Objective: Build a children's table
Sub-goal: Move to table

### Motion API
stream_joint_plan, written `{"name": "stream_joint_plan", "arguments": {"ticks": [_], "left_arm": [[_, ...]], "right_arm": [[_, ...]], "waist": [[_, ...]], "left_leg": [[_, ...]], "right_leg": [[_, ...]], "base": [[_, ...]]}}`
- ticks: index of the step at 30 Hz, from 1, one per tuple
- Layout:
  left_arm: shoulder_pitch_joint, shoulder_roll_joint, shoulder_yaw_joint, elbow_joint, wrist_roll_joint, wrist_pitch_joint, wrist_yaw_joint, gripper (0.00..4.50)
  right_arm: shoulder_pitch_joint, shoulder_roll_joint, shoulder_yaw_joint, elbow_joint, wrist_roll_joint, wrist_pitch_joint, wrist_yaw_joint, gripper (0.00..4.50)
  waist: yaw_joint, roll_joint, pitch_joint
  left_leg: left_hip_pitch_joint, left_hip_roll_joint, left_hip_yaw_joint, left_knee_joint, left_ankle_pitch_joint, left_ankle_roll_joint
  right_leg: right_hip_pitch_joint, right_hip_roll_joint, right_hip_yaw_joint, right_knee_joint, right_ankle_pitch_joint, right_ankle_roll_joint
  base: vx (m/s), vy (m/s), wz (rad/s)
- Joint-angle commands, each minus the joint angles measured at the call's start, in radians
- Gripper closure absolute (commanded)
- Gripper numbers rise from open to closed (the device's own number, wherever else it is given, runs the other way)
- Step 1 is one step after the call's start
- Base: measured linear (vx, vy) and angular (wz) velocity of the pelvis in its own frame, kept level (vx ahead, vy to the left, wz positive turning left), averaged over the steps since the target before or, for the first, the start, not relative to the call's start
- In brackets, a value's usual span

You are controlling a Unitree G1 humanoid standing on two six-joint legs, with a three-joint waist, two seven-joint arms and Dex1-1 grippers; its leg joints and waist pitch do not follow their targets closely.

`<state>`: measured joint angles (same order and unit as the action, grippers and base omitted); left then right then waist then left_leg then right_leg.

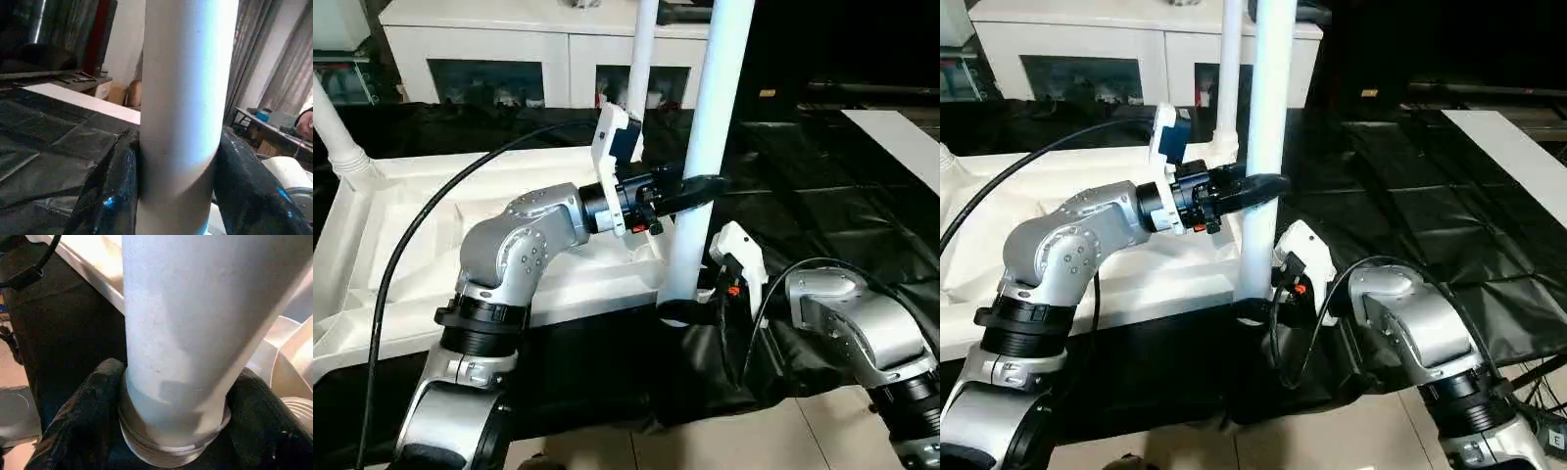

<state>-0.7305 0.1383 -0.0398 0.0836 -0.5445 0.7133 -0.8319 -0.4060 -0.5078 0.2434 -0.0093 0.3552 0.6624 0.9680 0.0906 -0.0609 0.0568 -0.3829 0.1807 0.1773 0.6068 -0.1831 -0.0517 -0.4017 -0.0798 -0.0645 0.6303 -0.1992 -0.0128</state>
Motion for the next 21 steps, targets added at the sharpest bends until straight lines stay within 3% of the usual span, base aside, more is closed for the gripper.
{"name": "stream_joint_plan", "arguments": {"ticks": [1, 3, 7, 11, 12, 13, 17, 21], "left_arm": [[-0.034, -0.003, 0.016, 0.016, 0.015, 0.014, 0.054, 2.68], [-0.048, -0.008, 0.033, 0.023, 0.011, 0.015, 0.075, 2.68], [-0.075, -0.006, 0.054, 0.038, 0.014, 0.025, 0.114, 2.68], [-0.106, -0.003, 0.073, 0.059, 0.014, 0.059, 0.164, 2.69], [-0.12, -0.004, 0.085, 0.067, 0.008, 0.082, 0.187, 2.69], [-0.12, -0.004, 0.085, 0.067, 0.008, 0.082, 0.187, 2.69], [-0.153, -0.02, 0.12, 0.087, -0.002, 0.146, 0.276, 2.69], [-0.176, -0.04, 0.157, 0.102, -0.021, 0.163, 0.33, 2.69]], "right_arm": [[-0.036, 0.012, -0.044, 0.0, 0.003, -0.037, -0.022, 1.83], [-0.045, 0.029, -0.069, 0.009, 0.019, -0.04, -0.035, 1.13], [-0.059, 0.039, -0.122, -0.011, 0.074, -0.022, -0.027, 0.87], [-0.082, 0.036, -0.212, -0.021, 0.169, 0.054, -0.025, 0.63], [-0.101, 0.032, -0.258, -0.015, 0.209, 0.094, -0.029, 0.58], [-0.101, 0.032, -0.258, -0.015, 0.209, 0.094, -0.029, 0.4], [-0.165, 0.007, -0.35, 0.038, 0.297, 0.218, -0.04, 0.33], [-0.168, -0.028, -0.316, 0.049, 0.261, 0.215, -0.027, 0.33]], "waist": [[0.001, -0.002, -0.07], [0.0, 0.001, -0.071], [0.001, 0.0, -0.071], [0.001, -0.001, -0.074], [0.003, -0.002, -0.074], [0.004, -0.001, -0.074], [0.003, -0.008, -0.074], [0.007, -0.014, -0.073]], "left_leg": [[0.021, 0.051, -0.012, -0.065, -0.091, 0.033], [0.02, 0.05, -0.013, -0.064, -0.096, 0.03], [0.02, 0.05, -0.013, -0.064, -0.092, 0.03], [0.022, 0.047, -0.012, -0.062, -0.076, 0.046], [0.022, 0.049, -0.012, -0.061, -0.072, 0.047], [0.022, 0.048, -0.011, -0.06, -0.069, 0.047], [0.019, 0.046, -0.011, -0.058, -0.055, 0.05], [0.019, 0.046, -0.009, -0.057, -0.055, 0.04]], "right_leg": [[0.059, -0.068, 0.049, -0.064, -0.034, -0.235], [0.059, -0.069, 0.049, -0.065, -0.042, -0.235], [0.061, -0.067, 0.048, -0.063, -0.024, -0.234], [0.061, -0.064, 0.048, -0.061, -0.008, -0.237], [0.06, -0.065, 0.047, -0.06, -0.011, -0.241], [0.059, -0.065, 0.047, -0.06, -0.009, -0.243], [0.061, -0.065, 0.046, -0.059, -0.007, -0.252], [0.06, -0.068, 0.046, -0.065, -0.056, -0.232]], "base": [[0.0, 0.0, 0.0], [0.0, 0.0, 0.0], [0.0, 0.0, 0.0], [0.0, 0.0, 0.0], [0.0, 0.0, 0.0], [0.0, 0.0, 0.0], [0.0, 0.0, 0.0], [0.0, 0.0, 0.0]]}}
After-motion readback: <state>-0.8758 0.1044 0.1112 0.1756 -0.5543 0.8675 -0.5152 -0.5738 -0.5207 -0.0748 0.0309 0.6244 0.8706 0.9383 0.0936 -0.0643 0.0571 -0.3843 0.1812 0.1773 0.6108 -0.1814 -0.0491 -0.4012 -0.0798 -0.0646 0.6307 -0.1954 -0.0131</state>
